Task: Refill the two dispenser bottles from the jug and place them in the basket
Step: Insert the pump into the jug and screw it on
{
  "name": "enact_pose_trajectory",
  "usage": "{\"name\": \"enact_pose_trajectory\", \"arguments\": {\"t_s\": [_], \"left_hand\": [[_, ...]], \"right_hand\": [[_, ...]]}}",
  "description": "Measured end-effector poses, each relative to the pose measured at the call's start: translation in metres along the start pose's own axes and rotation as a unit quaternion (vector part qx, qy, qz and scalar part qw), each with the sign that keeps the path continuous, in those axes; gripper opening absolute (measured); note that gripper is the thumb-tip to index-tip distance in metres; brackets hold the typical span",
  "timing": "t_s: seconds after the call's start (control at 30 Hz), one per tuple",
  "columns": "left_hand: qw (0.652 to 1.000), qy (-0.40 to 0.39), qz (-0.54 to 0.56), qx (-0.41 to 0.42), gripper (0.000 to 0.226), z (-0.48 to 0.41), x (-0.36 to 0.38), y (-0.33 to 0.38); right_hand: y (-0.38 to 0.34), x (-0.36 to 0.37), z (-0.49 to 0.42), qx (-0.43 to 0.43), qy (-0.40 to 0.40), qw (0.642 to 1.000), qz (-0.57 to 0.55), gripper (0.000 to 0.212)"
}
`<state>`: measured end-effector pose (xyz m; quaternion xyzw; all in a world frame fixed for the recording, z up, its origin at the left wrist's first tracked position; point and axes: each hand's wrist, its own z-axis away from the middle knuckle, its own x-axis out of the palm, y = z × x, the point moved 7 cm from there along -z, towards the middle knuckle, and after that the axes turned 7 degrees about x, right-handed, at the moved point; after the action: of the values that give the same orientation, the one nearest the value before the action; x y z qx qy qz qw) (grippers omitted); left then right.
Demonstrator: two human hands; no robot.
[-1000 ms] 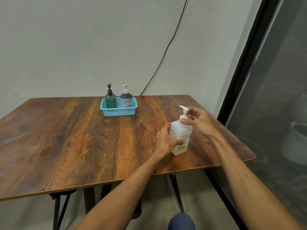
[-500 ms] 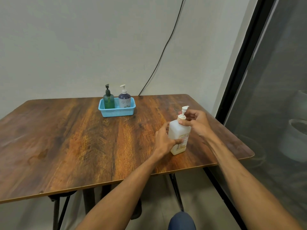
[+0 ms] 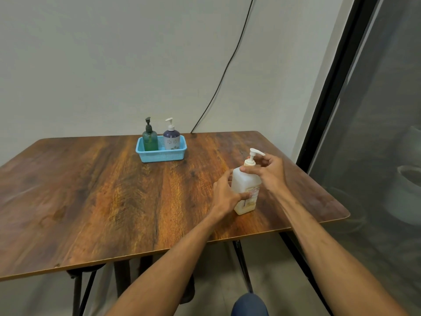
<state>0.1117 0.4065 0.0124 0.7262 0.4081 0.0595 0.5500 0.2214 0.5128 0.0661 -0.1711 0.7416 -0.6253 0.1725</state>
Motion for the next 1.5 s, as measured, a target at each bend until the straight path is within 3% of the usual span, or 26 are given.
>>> {"name": "enact_pose_trajectory", "arguments": {"t_s": [0.07,0.23,0.33,0.47,0.57,0.63,0.73,0.83,1.03,1.13,1.23,1.4,1.5], "left_hand": [[1.000,-0.003,0.004,-0.002,0.081,0.000,0.000,0.000],[1.000,-0.004,-0.005,-0.006,0.082,0.000,0.001,-0.004],[1.000,-0.008,-0.011,-0.014,0.085,-0.001,0.002,-0.008],[1.000,-0.008,-0.013,-0.012,0.085,-0.002,0.002,-0.007],[1.000,-0.005,-0.010,-0.012,0.085,-0.003,0.001,-0.007],[1.000,-0.005,-0.013,-0.012,0.087,-0.002,0.001,-0.008],[1.000,-0.003,-0.012,-0.013,0.086,-0.003,0.003,-0.008],[1.000,-0.003,-0.011,-0.014,0.087,-0.002,0.003,-0.007],[1.000,0.007,-0.014,-0.012,0.085,-0.002,0.002,-0.008],[1.000,0.001,-0.013,-0.010,0.084,-0.003,0.005,-0.010],[1.000,0.005,-0.015,-0.008,0.085,-0.002,0.002,-0.008],[1.000,0.005,-0.014,-0.013,0.086,-0.002,0.001,-0.009],[1.000,0.002,-0.016,-0.006,0.084,-0.002,0.003,-0.009]], "right_hand": [[0.002,0.001,0.000,-0.006,-0.002,1.000,0.019,0.049],[-0.002,0.005,0.002,0.026,-0.112,0.993,-0.034,0.039],[-0.006,0.000,-0.002,0.004,-0.070,0.998,0.010,0.034],[-0.005,-0.002,-0.005,-0.033,-0.020,0.997,0.060,0.045],[-0.008,0.001,-0.006,-0.030,-0.073,0.994,0.071,0.050],[-0.010,0.002,-0.003,-0.005,-0.120,0.992,0.047,0.043],[-0.012,-0.003,-0.003,-0.020,-0.075,0.995,0.063,0.031],[-0.010,-0.001,-0.006,-0.040,-0.031,0.993,0.106,0.037],[-0.014,-0.001,-0.007,-0.019,-0.115,0.989,0.087,0.041],[-0.010,-0.005,-0.007,-0.020,-0.066,0.994,0.086,0.034],[-0.008,-0.001,-0.009,-0.042,-0.030,0.993,0.108,0.041],[-0.012,0.004,-0.004,-0.021,-0.109,0.990,0.082,0.038],[-0.007,0.000,-0.004,-0.014,-0.097,0.993,0.067,0.032]]}}
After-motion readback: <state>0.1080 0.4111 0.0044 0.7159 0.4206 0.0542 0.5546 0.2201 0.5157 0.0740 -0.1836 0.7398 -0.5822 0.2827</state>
